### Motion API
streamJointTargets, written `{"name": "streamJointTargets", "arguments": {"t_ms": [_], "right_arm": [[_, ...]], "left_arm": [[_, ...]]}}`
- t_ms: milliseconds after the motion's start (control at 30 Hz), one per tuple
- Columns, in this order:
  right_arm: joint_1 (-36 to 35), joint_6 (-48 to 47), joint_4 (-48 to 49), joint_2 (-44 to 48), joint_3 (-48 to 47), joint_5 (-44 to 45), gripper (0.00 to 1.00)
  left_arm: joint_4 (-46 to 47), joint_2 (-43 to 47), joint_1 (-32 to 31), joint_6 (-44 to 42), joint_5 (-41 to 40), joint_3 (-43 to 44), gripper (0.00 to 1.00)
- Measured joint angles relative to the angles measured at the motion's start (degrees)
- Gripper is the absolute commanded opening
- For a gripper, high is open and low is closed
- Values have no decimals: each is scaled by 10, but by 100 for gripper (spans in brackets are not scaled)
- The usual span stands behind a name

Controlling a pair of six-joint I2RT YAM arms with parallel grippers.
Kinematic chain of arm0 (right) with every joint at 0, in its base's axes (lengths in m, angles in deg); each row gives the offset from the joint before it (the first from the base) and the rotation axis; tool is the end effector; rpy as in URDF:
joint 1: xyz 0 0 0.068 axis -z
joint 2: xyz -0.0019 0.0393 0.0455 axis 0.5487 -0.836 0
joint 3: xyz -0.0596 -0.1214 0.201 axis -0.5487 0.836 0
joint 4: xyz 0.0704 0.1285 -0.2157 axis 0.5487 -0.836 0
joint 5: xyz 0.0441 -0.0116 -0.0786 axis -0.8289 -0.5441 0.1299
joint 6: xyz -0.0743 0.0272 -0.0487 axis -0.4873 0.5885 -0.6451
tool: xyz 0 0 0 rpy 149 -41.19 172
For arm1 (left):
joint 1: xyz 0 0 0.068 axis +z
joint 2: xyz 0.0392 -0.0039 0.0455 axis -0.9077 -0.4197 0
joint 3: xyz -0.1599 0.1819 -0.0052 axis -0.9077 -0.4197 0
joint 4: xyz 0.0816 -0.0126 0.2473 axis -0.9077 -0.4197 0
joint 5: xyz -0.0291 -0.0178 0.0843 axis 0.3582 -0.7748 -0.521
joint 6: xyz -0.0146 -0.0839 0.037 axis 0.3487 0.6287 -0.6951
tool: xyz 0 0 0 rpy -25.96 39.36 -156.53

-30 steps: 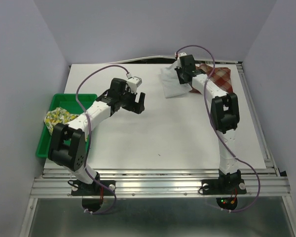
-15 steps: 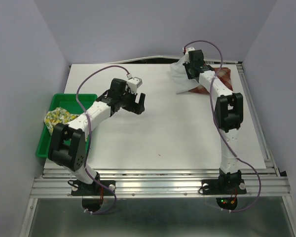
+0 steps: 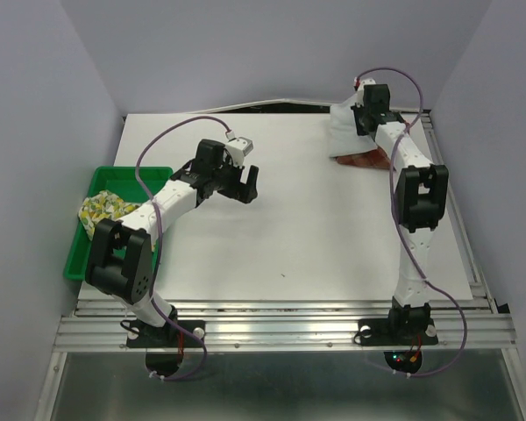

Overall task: Fold and stack the skirts
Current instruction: Neatly place the folded skirt to the corner

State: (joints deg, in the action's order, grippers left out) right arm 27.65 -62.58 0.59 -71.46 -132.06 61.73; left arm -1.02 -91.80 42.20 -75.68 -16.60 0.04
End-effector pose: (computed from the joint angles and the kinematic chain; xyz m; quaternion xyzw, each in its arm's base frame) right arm 0.5495 0.0362 0.2025 -0.0945 0.8832 -0.1238 0.4423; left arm 0.3527 -0.1789 0.2066 0.2783 0.8296 -0.2190 0.4316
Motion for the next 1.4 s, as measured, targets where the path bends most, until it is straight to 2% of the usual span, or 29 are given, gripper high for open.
{"name": "streamJointTargets", "arguments": {"t_ms": [433, 667, 800, 833, 867, 900, 967, 1033, 1267, 1367, 1400], "right_arm": [[59, 26, 0, 9, 40, -79, 1], [72, 24, 1, 2, 47, -90, 3], [77, 16, 5, -22, 38, -89, 13], [78, 14, 5, -28, 35, -89, 22], [79, 9, 6, -38, 29, -88, 56], [80, 7, 7, -48, 24, -88, 69], [80, 0, 10, -56, 22, -83, 87], [83, -2, 13, -57, 22, -78, 96], [90, -7, 14, -57, -11, -67, 98], [90, -9, 9, -42, -12, -92, 88], [90, -7, 4, -35, -12, -101, 81]], "left_arm": [[-1, 0, 0, -5, 0, -1, 99], [-4, 0, 0, -9, 0, -1, 99], [-8, 0, 0, -15, 0, -1, 99], [-9, 0, 0, -16, 0, -1, 99], [-10, 0, 0, -17, 0, -1, 99], [-12, 0, 0, -18, 0, -1, 98], [-14, 0, 0, -21, 0, -1, 99], [-17, 0, 0, -23, 0, -1, 99], [-21, 18, 0, -31, -1, -4, 98], [-22, 39, 0, -35, -1, -5, 98], [-22, 45, 0, -35, -1, -5, 99]]}}
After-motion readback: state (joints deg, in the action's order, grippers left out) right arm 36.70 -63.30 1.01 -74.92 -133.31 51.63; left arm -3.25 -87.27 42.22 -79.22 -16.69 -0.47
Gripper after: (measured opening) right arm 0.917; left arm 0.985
